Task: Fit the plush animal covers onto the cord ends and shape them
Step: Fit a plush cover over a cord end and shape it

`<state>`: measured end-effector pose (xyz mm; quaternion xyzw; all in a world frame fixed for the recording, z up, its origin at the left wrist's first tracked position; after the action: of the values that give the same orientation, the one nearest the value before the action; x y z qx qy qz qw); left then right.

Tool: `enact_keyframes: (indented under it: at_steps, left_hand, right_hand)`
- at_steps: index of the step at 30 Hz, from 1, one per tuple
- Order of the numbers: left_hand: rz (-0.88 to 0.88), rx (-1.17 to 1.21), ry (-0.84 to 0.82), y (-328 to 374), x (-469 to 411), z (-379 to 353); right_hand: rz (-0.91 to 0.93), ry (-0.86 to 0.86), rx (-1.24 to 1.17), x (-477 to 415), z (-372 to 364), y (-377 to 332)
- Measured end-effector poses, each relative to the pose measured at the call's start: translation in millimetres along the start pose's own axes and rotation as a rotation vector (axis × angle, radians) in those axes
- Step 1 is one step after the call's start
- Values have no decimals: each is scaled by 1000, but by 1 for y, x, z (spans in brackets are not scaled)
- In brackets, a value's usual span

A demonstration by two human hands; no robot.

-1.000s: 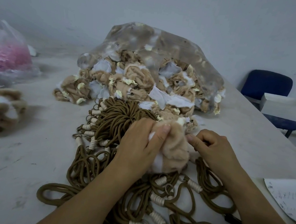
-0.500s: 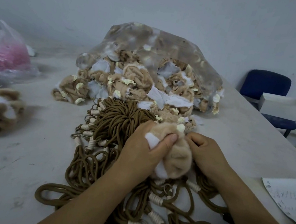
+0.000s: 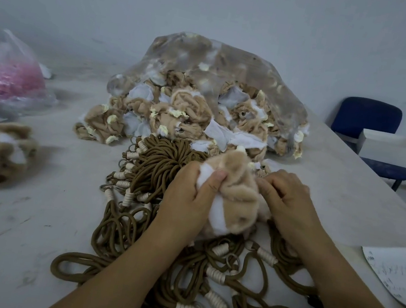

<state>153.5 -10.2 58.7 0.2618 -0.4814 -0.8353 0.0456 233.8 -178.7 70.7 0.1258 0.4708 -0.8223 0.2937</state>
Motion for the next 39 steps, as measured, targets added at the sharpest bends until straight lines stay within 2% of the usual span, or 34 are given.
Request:
enact_keyframes:
  at_steps: [2, 6, 13, 16, 21, 27, 30, 33, 39]
  left_hand:
    - [-8, -26, 6, -1, -1, 1]
    - [0, -67, 13, -6, -4, 1]
    - [-70, -129, -35, -3, -3, -3]
    - [-74, -27, -62, 1, -1, -6]
    - [-166, 91, -103, 13, 2, -10]
    - [-148, 153, -97, 11, 2, -12]
    - [-125, 152, -18, 8, 1, -5]
    - [-132, 103, 71, 11, 4, 4]
    - [-120, 73, 85, 12, 3, 7]
  right_hand:
    - [84, 48, 130, -2, 11, -6]
    - [187, 123, 244, -2, 23, -17]
    - [269, 91, 232, 1, 20, -35]
    - [210, 52, 100, 1, 14, -31]
    - [-30, -95, -238, 3, -16, -13]
    - [-238, -85, -713, 11, -44, 1]
    - [-343, -62, -809, 10, -50, 12]
    - [-324, -12, -569, 8, -36, 19]
    - [-7, 67, -101, 0, 11, -6]
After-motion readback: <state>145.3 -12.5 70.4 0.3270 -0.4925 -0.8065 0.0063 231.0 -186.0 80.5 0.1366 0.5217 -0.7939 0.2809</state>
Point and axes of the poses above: each hand's wrist, its own x-axis away from the middle knuckle, its own z-axis out of the back of the hand, y = z × x, the point moved 9 cm from there along -x, towards the middle knuckle, and after that the axes turned 13 degrees about -x, right-handed, at the moved point
